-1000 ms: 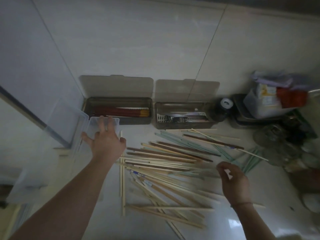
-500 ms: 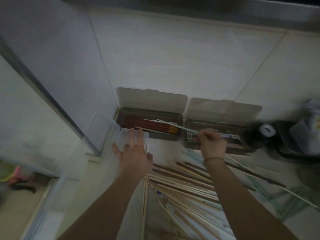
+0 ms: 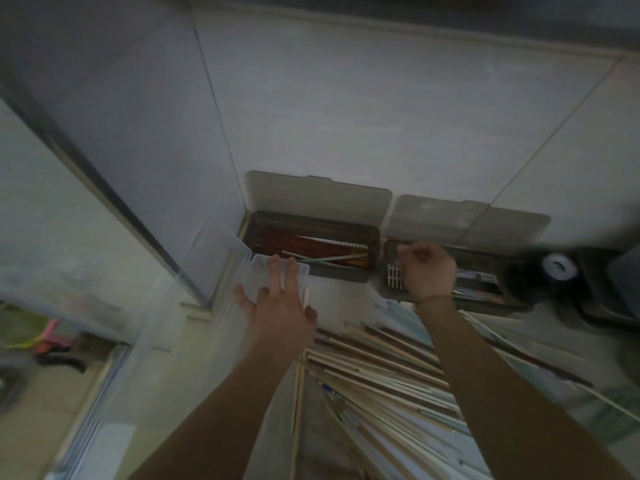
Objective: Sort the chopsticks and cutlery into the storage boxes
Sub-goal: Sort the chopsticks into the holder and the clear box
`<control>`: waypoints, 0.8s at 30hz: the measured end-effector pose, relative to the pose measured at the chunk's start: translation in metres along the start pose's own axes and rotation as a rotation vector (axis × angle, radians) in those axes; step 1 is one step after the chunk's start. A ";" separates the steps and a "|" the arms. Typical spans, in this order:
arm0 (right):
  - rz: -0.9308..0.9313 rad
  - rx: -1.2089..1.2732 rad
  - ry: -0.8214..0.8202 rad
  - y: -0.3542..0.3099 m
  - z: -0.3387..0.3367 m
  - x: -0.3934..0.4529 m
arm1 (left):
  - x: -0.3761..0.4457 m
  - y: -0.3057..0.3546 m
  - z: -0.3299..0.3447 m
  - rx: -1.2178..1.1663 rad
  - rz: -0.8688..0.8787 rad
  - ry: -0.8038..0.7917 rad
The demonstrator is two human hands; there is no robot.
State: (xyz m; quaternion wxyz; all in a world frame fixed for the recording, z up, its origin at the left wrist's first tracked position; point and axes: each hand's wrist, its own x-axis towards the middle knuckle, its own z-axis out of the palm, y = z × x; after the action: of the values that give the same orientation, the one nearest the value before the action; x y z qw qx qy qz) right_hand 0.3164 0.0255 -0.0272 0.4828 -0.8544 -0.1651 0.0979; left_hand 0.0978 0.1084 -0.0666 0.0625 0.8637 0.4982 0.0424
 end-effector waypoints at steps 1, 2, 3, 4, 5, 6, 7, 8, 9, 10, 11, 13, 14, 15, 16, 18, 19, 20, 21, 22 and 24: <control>-0.024 0.041 0.034 0.009 -0.016 -0.006 | 0.000 0.000 0.000 0.004 0.000 -0.003; -0.053 0.057 0.066 0.019 -0.034 -0.014 | 0.000 0.001 0.000 0.011 0.001 -0.007; -0.086 0.033 0.095 0.032 -0.053 -0.023 | 0.000 0.001 0.001 0.018 0.002 -0.011; -0.114 -0.031 0.121 0.048 -0.071 -0.031 | 0.000 0.001 0.001 0.022 0.004 -0.016; -0.128 -0.114 0.142 0.064 -0.089 -0.039 | 0.001 0.001 0.001 0.023 0.005 -0.018; -0.127 -0.190 0.155 0.081 -0.105 -0.047 | 0.001 0.001 0.001 0.024 0.005 -0.018; -0.118 -0.254 0.156 0.097 -0.119 -0.055 | 0.001 0.002 0.001 0.026 0.004 -0.021; -0.108 -0.317 0.141 0.112 -0.133 -0.064 | 0.001 0.002 0.001 0.028 0.003 -0.023; -0.105 -0.384 0.111 0.126 -0.144 -0.073 | 0.001 0.002 0.000 0.027 0.001 -0.024; -0.125 -0.446 0.079 0.139 -0.154 -0.083 | 0.001 0.002 0.000 0.024 0.000 -0.024; -0.158 -0.500 0.048 0.151 -0.161 -0.091 | 0.002 0.002 -0.001 0.021 0.000 -0.023; -0.229 -0.611 -0.015 0.171 -0.171 -0.104 | 0.001 0.002 -0.002 0.015 0.000 -0.024; -0.249 -0.676 -0.048 0.177 -0.174 -0.108 | 0.001 0.002 -0.002 0.011 0.001 -0.023; -0.243 -0.732 -0.069 0.181 -0.176 -0.112 | 0.001 0.002 -0.002 0.007 0.002 -0.020; -0.238 -0.763 -0.074 0.184 -0.178 -0.114 | 0.001 0.002 -0.002 0.003 0.003 -0.016; -0.255 -0.783 -0.030 0.184 -0.179 -0.119 | 0.001 0.001 -0.002 0.009 0.002 -0.009; -0.289 -0.780 0.000 0.181 -0.179 -0.122 | 0.001 0.001 -0.002 0.018 0.000 -0.008; -0.341 -0.769 0.031 0.180 -0.180 -0.125 | 0.001 0.002 -0.002 0.025 -0.001 -0.006; -0.390 -0.761 0.044 0.179 -0.181 -0.127 | 0.002 0.002 -0.002 0.030 -0.001 -0.003; -0.430 -0.764 0.042 0.180 -0.183 -0.130 | 0.002 0.002 -0.001 0.032 -0.001 -0.001; -0.452 -0.796 0.032 0.184 -0.187 -0.137 | 0.002 0.002 -0.001 0.033 -0.001 -0.003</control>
State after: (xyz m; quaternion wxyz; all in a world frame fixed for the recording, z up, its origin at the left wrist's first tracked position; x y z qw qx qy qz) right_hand 0.2851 -0.2629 -0.0879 0.1284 -0.9173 -0.3648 -0.0944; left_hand 0.1000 0.1095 -0.0650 0.0491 0.8644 0.4993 0.0330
